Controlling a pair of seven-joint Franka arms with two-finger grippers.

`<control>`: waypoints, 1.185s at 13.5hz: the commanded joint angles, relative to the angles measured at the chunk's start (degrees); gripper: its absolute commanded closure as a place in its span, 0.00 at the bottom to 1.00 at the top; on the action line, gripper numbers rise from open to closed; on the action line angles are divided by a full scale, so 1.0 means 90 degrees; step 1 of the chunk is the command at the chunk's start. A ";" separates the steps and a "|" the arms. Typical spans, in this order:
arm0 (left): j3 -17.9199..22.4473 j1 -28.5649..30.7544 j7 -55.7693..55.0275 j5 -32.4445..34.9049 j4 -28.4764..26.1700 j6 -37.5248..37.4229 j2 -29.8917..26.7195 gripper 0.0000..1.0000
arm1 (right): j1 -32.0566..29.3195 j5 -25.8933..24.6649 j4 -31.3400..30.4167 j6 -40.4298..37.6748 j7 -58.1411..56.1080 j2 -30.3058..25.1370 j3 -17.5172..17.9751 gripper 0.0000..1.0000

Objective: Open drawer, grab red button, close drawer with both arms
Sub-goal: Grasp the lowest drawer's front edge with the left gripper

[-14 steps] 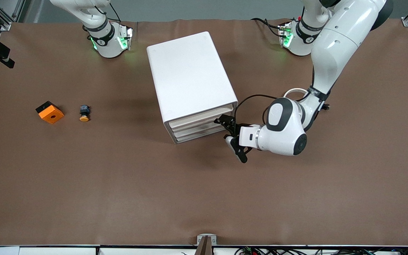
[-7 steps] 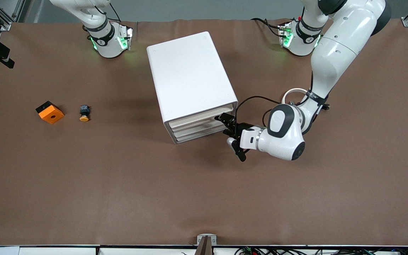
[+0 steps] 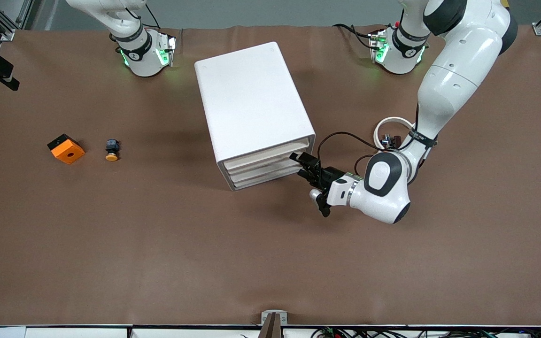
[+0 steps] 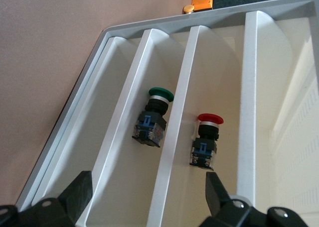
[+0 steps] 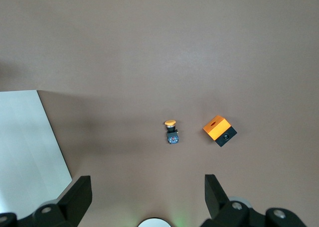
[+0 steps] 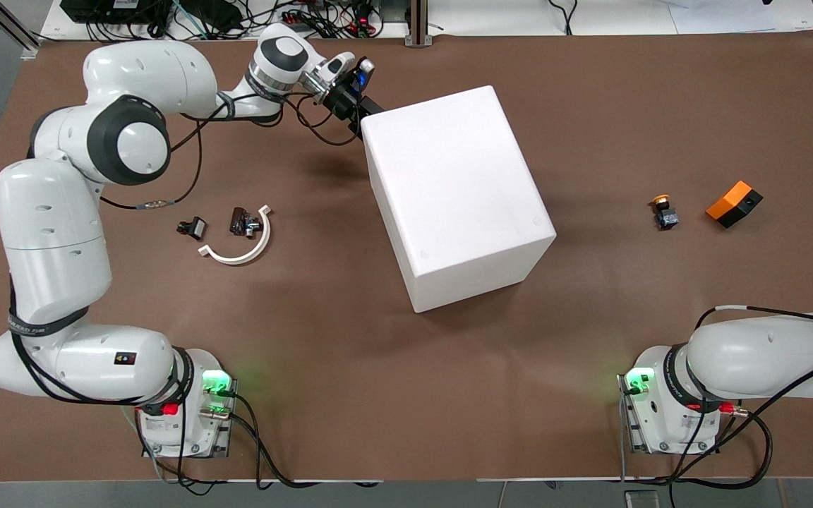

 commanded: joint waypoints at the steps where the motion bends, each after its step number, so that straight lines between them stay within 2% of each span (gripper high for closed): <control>1: -0.0029 -0.0056 0.0092 -0.0123 0.0248 -0.0106 0.0159 0.22 | 0.0077 -0.0040 -0.0023 -0.0003 0.0103 -0.0054 -0.0044 0.00; 2: -0.0030 -0.0056 0.0082 -0.0123 0.0277 -0.0106 0.0159 0.41 | 0.0087 0.0018 -0.0023 -0.0012 0.0103 -0.0054 -0.0044 0.00; 3: -0.0030 -0.0065 0.0063 -0.0123 0.0287 -0.0106 0.0140 0.52 | 0.0068 0.0135 -0.0023 -0.0022 0.0103 -0.0063 -0.0053 0.00; 4: -0.0030 -0.0056 0.0053 -0.0123 0.0288 -0.0106 0.0139 0.63 | 0.0048 0.0136 -0.0023 -0.0022 0.0103 -0.0063 -0.0063 0.00; 5: -0.0030 -0.0056 0.0063 -0.0123 0.0288 -0.0106 0.0139 0.68 | 0.0048 0.0136 -0.0023 -0.0022 0.0093 -0.0063 -0.0063 0.00; 12: -0.0059 -0.0124 0.0043 -0.0123 0.0278 -0.0136 0.0100 0.64 | 0.0067 0.0136 -0.0023 -0.0013 0.0083 -0.0063 -0.0053 0.00; 16: -0.0059 -0.0153 0.0053 -0.0094 0.0278 -0.0136 0.0100 0.65 | 0.0067 0.0136 -0.0033 -0.0032 0.0083 -0.0073 -0.0053 0.00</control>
